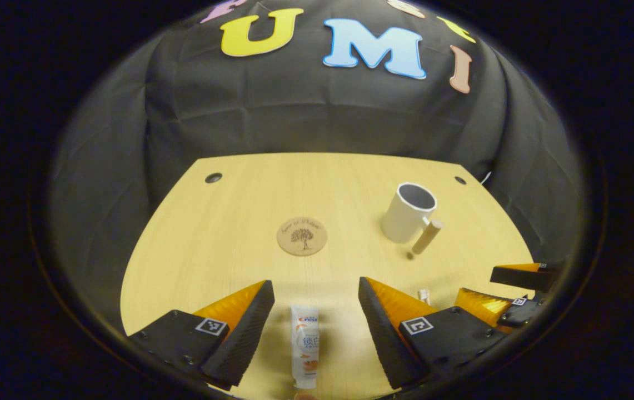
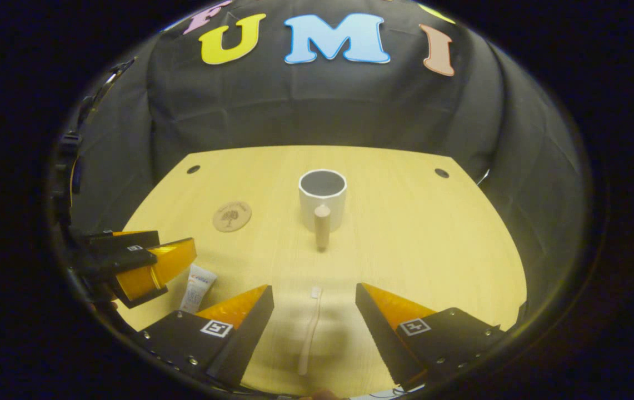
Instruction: Put the toothbrush and toothpaste on the desktop into the cup, then pick up the cup and place it on the coaster on the desktop.
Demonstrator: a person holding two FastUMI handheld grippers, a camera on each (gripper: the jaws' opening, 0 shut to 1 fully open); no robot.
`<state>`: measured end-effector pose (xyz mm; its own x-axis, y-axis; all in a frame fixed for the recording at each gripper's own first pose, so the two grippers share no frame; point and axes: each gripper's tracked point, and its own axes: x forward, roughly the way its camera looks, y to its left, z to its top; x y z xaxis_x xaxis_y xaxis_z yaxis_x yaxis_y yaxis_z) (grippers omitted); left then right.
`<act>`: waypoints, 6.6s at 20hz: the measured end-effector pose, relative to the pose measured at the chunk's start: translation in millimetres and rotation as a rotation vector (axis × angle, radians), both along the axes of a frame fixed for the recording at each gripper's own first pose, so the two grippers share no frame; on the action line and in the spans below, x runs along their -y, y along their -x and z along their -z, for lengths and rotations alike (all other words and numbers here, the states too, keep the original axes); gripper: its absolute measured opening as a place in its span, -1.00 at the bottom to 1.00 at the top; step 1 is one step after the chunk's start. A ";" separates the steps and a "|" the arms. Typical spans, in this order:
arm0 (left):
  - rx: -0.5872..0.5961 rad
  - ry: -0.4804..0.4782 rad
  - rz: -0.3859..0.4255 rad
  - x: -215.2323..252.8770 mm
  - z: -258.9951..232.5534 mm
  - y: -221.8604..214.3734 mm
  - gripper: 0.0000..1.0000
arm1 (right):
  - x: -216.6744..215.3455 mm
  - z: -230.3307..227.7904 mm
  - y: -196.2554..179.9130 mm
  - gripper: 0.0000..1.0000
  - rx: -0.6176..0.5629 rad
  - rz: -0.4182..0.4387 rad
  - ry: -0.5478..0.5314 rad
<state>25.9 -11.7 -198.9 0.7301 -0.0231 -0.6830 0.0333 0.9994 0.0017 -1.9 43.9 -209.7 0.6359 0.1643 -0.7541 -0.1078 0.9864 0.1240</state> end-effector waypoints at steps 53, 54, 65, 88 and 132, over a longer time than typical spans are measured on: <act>-0.325 0.015 -0.057 -24.4 79.7 40.0 -0.37 | -17.5 74.3 38.6 -0.90 -0.344 -0.120 -0.087; -0.311 0.021 -0.060 -24.4 74.9 39.3 -0.38 | -17.5 68.3 35.6 -0.91 -0.320 -0.119 -0.099; -0.078 0.048 -0.072 -15.0 11.9 1.2 -0.39 | -21.3 0.6 -12.4 -0.91 -0.010 -0.129 -0.184; 0.324 0.119 -0.113 25.2 -103.6 -77.9 -0.39 | -13.8 -111.2 -197.3 -0.91 0.570 -0.142 -0.182; 0.553 0.337 -0.001 107.1 -150.5 -156.7 -0.40 | 131.9 -58.0 -146.0 0.75 0.417 0.078 -0.033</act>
